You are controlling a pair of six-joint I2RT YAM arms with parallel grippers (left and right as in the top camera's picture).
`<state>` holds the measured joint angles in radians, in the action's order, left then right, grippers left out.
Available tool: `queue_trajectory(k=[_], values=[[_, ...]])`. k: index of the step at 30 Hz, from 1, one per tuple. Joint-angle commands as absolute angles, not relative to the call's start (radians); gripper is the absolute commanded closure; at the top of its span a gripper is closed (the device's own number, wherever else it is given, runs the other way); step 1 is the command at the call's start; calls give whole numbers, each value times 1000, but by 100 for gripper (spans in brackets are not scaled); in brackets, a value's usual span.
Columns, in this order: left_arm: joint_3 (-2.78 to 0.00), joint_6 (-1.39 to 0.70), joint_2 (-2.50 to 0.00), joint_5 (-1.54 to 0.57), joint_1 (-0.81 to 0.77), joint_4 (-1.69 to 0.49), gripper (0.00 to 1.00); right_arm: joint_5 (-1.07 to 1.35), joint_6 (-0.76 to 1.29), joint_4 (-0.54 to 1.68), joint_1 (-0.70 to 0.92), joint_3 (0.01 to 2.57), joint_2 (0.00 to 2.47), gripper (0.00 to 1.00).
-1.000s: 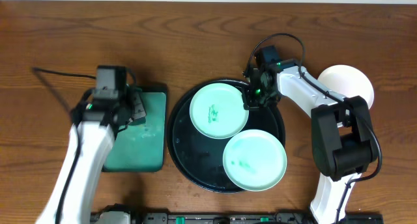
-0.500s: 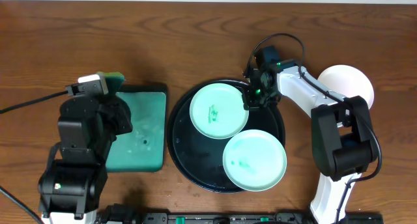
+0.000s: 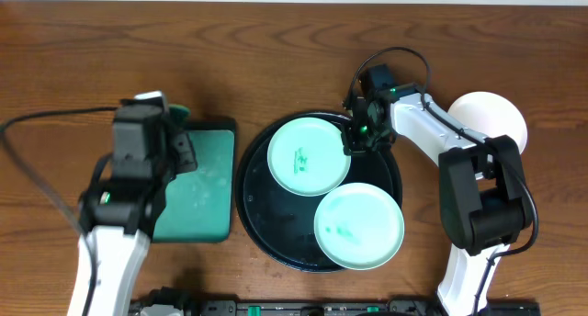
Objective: Clean dirty plates on tray and stack at the side
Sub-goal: 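Dip left gripper into the water tray and grasp the sponge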
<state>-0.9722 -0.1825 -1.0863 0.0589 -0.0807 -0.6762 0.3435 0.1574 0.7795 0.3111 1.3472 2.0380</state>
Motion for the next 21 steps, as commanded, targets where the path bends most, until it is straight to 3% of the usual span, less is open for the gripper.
queue_trajectory(k=[1,12,21], values=[[-973,-215,-1222,72,-83,-672,93,341,167,785,316,1345,2051,99],[-973,-253,-1603,33,-83,-674,93,342,167,786,316,1345,2051,99],[-973,-265,-1587,-67,-83,-675,93,348,167,786,316,1345,2051,99]])
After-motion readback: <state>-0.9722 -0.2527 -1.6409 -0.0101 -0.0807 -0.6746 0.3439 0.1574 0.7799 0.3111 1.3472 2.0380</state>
